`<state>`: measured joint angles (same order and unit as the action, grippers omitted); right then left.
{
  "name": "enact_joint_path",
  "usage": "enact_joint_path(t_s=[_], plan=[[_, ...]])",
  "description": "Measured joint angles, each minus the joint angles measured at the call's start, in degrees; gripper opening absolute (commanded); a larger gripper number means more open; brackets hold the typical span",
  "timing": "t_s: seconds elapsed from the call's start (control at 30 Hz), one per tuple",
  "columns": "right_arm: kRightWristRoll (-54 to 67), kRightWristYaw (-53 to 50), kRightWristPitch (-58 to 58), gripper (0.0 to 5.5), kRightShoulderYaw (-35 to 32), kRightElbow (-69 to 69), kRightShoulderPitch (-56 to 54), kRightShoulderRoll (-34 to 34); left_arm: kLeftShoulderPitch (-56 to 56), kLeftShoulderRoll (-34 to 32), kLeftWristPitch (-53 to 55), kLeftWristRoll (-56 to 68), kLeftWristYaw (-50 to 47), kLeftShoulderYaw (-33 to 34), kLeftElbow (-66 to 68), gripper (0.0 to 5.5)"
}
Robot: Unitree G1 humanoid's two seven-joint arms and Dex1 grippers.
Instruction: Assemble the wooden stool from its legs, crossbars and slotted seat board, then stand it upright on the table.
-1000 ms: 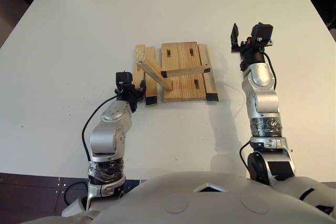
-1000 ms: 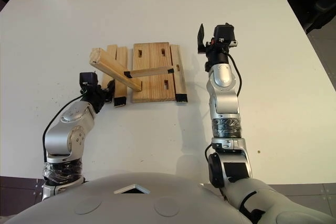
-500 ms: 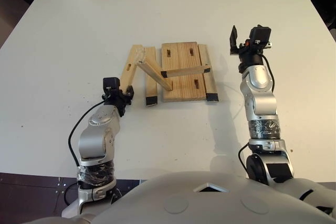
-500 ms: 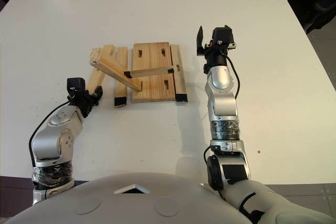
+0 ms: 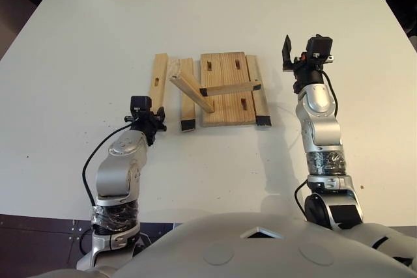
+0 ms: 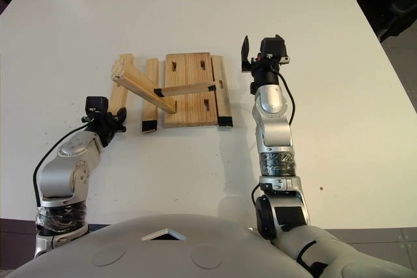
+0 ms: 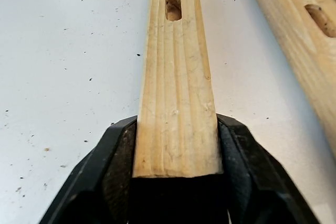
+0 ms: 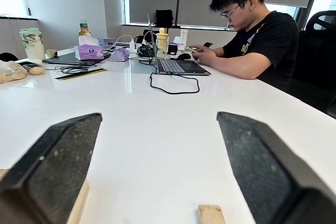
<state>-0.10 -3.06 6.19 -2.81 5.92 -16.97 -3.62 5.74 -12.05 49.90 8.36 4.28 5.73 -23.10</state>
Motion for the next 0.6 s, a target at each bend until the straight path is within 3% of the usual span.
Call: enact_joint_path(t_s=[0.17, 0.27, 0.37, 0.5, 0.6], plan=[[0.1, 0.3, 0.8, 4.03, 0.1, 1.2, -0.2, -0.2, -1.2, -0.6, -2.5, 1.2, 0.9, 3.0, 2.8, 2.03], [5.5, 3.1, 4.6, 4.03, -2.6, 2.1, -1.9, 0.1, -7.6, 1.6, -5.5, 8.8, 1.6, 11.7, 3.5, 2.03], [19.1, 12.7, 11.6, 4.03, -6.5, 1.2, -5.9, 0.4, -16.6, 1.2, -7.6, 19.3, 6.4, 17.4, 2.2, 2.03], [36.2, 26.6, 21.9, 4.03, -10.1, -2.8, -16.4, -4.1, -26.0, -2.8, -7.4, 37.1, 14.6, 22.8, -0.9, 2.03], [44.8, 30.8, 28.9, 4.03, -11.5, -4.7, -21.8, -6.5, -30.2, -4.9, -5.9, 47.5, 18.5, 22.9, -2.6, 2.03]])
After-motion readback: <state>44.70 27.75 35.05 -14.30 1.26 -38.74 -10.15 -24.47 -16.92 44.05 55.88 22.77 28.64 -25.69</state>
